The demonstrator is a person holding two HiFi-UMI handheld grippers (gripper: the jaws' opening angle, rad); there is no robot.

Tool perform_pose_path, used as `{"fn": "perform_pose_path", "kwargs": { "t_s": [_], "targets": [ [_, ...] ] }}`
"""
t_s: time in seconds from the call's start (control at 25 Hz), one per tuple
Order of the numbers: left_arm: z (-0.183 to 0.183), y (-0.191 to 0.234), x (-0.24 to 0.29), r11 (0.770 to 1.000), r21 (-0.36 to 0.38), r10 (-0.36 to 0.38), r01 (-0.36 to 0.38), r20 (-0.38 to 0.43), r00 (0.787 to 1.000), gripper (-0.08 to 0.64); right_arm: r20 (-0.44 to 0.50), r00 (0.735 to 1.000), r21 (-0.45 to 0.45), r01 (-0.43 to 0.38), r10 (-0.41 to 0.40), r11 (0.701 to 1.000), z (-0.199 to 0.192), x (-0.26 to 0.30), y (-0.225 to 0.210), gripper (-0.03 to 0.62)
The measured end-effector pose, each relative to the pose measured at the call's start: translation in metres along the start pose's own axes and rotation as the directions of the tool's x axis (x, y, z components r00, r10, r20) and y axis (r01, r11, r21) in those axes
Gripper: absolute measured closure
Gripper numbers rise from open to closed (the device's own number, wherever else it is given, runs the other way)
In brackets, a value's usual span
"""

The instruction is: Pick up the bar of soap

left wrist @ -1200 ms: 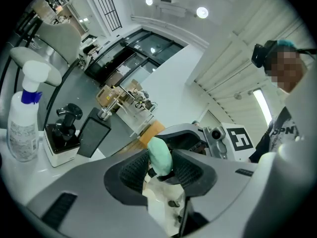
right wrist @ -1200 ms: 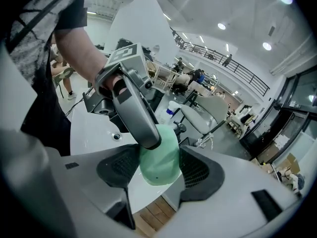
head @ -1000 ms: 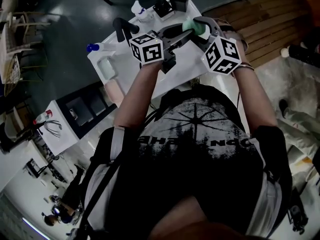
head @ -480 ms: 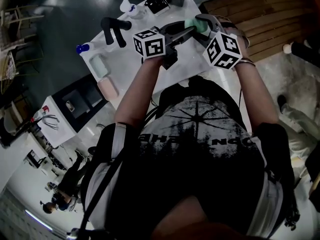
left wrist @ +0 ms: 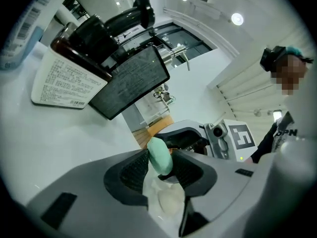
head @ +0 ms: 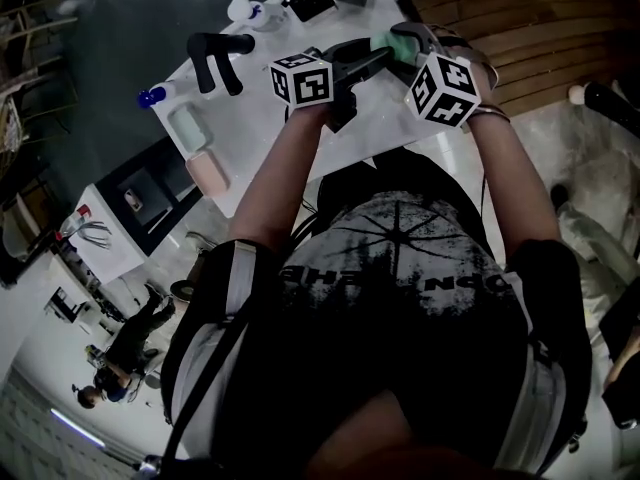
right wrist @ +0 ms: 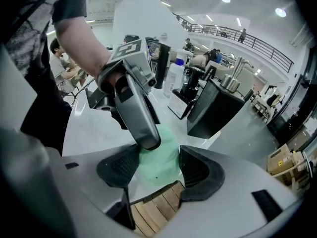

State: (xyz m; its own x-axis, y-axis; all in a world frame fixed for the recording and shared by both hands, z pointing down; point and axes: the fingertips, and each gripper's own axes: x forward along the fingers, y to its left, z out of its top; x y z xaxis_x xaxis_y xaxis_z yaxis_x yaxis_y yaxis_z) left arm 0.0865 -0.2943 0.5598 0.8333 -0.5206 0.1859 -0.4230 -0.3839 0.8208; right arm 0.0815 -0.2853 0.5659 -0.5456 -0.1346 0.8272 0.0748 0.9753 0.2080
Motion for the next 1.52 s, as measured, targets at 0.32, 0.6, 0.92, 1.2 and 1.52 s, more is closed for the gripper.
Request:
{"fn": "perform_pose_path", "kwargs": {
  "t_s": [0.32,0.6,0.92,1.2,1.52],
  "targets": [
    [-0.012,0.017,0.006,0.999,-0.039,0.031,-0.032,-0.022,0.999,0.403,-0.039,0.998,0.005,-0.059,0.059,0.998,-0.014,0.017,0.004,0.33],
    [-0.013,0.021,0.005,0.997,-0.019,0.073,-0.074,-0.046,0.996,0.403,-0.032,0.996,0.019,-0.078,0.079,0.997,-0.013,0.022,0.004,0.329],
    [-0.013,0.022,0.006,0.995,-0.001,0.102,-0.102,-0.063,0.993,0.403,-0.028,0.997,0.021,-0.066,0.067,0.998,-0.014,0.021,0.003,0.328],
    [-0.01,0.023,0.005,0.985,0.062,0.166,-0.163,-0.041,0.985,0.377,-0.041,0.998,0.03,-0.055,0.056,0.998,-0.019,0.023,0.004,0.328],
    [-0.007,0.024,-0.001,0.97,0.118,0.215,-0.211,-0.03,0.976,0.314,-0.024,0.999,0.041,-0.033,0.034,0.999,-0.017,0.021,0.003,0.321]
  ]
}}
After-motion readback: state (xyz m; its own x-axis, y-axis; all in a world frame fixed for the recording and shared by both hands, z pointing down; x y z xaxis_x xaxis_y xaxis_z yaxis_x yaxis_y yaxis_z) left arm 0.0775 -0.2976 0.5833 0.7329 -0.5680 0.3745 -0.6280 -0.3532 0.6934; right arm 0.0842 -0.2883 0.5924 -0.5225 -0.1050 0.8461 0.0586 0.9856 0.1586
